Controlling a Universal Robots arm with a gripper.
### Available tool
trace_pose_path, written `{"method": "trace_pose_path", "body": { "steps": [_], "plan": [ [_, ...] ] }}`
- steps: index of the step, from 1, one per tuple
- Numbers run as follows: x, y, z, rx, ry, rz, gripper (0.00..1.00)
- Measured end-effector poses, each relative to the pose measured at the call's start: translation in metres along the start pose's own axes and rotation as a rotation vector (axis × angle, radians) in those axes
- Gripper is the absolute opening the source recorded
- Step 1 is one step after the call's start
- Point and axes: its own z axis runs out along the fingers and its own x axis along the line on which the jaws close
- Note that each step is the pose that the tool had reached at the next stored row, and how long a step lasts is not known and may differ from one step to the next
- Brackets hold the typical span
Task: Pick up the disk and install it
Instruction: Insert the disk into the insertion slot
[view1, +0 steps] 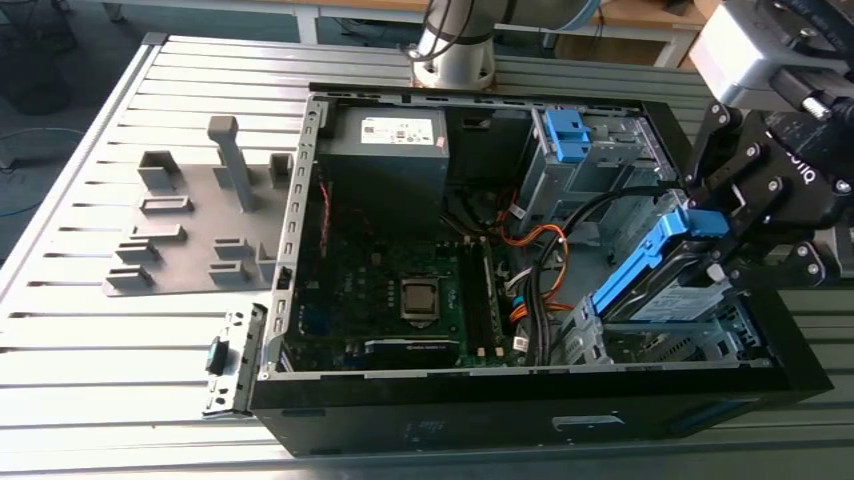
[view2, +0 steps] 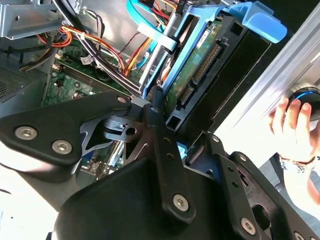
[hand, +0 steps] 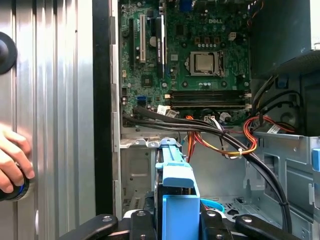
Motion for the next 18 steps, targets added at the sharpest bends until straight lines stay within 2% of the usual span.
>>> {"method": "trace_pose_path", "body": {
  "steps": [5,14,15,18],
  "plan": [
    [0.0001,-0.0001,0.0033,0.0000,0.0001,0.000,0.37],
    [0.0001,-0.0001,0.0037,0.0000,0.0001,0.000,0.38],
    [0.0001,-0.0001,0.0038,0.0000,0.0000,0.000,0.44],
    [0.0001,-0.0001,0.0039,0.0000,0.0000,0.000,0.44]
  ]
}}
